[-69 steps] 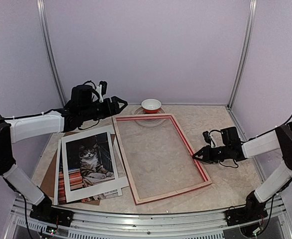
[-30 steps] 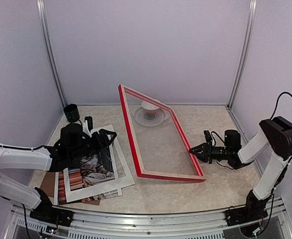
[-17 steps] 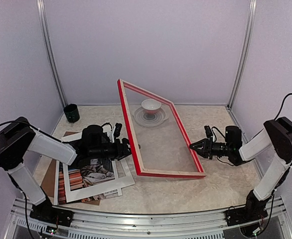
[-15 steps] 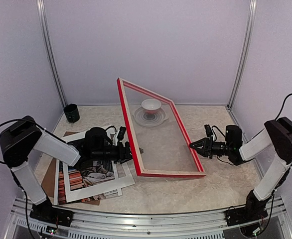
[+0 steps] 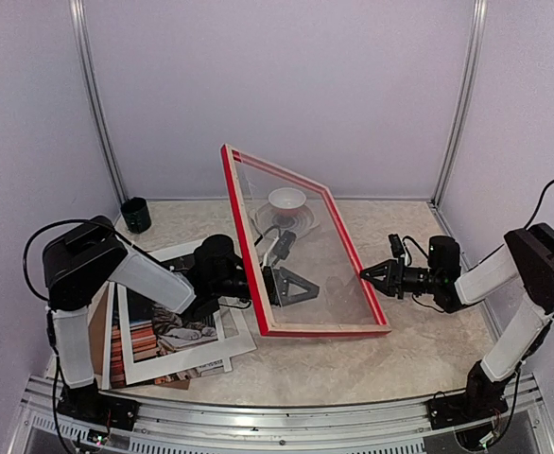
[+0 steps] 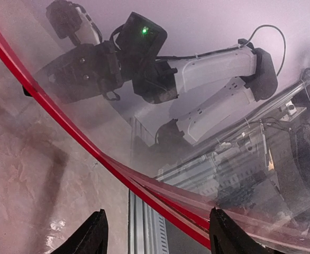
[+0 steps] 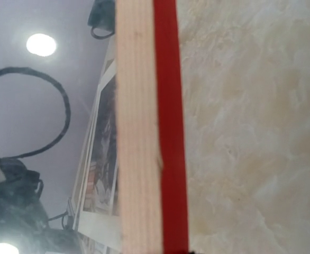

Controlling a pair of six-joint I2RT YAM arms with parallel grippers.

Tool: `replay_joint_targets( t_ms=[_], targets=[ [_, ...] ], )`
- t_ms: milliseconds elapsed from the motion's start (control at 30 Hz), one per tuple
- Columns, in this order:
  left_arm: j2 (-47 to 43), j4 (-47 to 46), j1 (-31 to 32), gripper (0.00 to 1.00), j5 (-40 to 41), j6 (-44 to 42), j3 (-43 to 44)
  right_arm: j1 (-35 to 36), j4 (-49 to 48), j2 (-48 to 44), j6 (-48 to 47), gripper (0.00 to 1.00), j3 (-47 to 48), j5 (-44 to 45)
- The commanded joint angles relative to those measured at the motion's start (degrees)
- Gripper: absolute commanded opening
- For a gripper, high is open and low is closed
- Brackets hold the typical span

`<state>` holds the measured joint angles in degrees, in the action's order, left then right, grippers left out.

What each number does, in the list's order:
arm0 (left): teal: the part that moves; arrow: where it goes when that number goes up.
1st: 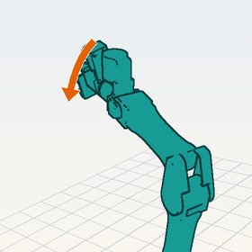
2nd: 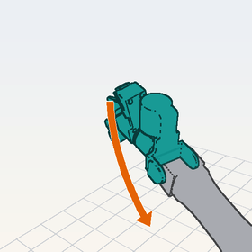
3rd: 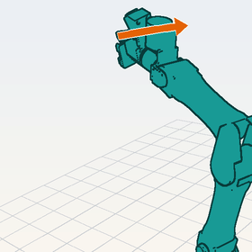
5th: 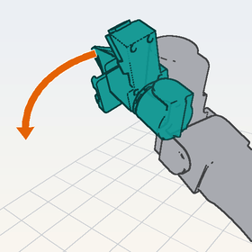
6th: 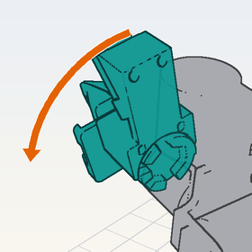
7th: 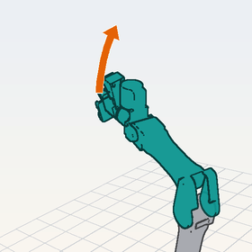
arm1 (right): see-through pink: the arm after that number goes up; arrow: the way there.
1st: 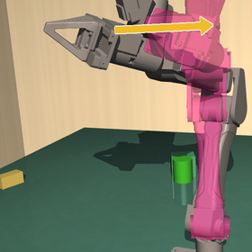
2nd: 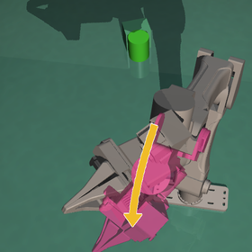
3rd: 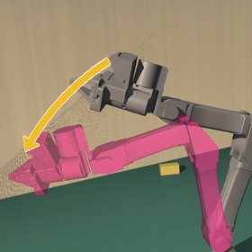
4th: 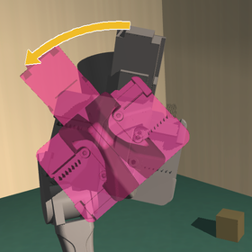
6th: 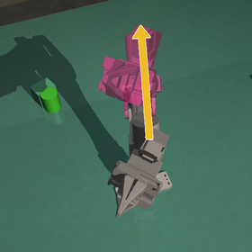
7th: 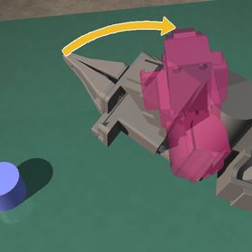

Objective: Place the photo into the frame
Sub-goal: Place the object at the center of the board.

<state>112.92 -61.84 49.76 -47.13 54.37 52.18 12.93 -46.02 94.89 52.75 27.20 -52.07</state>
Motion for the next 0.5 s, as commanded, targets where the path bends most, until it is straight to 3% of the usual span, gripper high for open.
replay_joint_targets(
  t_ms=[0,300,467],
  targets=[
    [2.62,-2.54,2.09,0.64,-4.64,0.57,3.07,-0.36,-6.25,-2.26,1.74,0.05,0.24,-1.43],
    [4.73,1.12,3.33,0.64,-6.12,-0.87,4.51,-0.36,-9.80,-1.40,5.05,0.06,0.71,-1.37],
    [5.67,8.22,3.64,0.64,-5.47,-4.49,6.40,-0.23,-8.84,-1.91,5.16,0.06,1.57,-1.43]
  ],
)
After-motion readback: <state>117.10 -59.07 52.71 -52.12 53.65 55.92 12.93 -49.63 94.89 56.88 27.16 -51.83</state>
